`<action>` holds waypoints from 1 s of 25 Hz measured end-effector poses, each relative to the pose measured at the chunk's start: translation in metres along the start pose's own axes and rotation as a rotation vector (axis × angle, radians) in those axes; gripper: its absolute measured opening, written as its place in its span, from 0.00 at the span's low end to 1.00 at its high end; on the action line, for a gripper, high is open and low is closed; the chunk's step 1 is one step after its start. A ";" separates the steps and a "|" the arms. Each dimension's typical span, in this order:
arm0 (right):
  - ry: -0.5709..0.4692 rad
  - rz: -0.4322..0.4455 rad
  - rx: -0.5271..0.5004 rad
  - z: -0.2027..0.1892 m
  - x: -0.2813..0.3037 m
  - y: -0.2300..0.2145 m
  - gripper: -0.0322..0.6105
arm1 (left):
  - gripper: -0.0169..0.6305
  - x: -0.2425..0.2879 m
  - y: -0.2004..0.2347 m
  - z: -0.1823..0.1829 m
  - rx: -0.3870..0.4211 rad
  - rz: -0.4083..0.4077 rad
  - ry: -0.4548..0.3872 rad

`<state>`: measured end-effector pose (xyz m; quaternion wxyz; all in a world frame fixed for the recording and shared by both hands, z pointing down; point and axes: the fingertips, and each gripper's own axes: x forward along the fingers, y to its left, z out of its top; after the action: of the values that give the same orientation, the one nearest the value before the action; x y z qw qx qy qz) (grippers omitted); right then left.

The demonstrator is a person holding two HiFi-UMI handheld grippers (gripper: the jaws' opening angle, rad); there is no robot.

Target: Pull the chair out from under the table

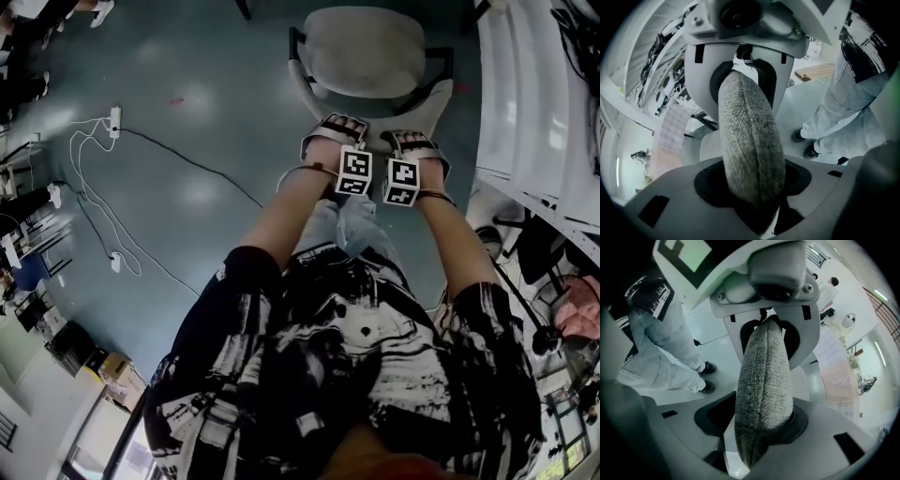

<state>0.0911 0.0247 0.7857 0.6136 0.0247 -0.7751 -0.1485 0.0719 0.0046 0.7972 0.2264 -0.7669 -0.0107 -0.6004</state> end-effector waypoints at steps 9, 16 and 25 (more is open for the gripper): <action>-0.064 -0.141 -0.018 0.009 -0.059 -0.008 0.28 | 0.37 -0.070 0.003 -0.017 -0.148 0.135 -0.101; -0.441 -0.481 0.440 0.086 -0.239 -0.075 0.26 | 0.31 -0.249 0.078 -0.013 -0.441 0.396 -0.406; -1.079 -0.719 0.767 0.143 -0.485 -0.134 0.22 | 0.10 -0.493 0.142 0.015 -0.700 0.604 -0.889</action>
<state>0.0541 0.0322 0.2641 0.0109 0.4121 -0.9096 -0.0510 -0.0107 0.0083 0.2903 0.0955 -0.9404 0.3097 -0.1030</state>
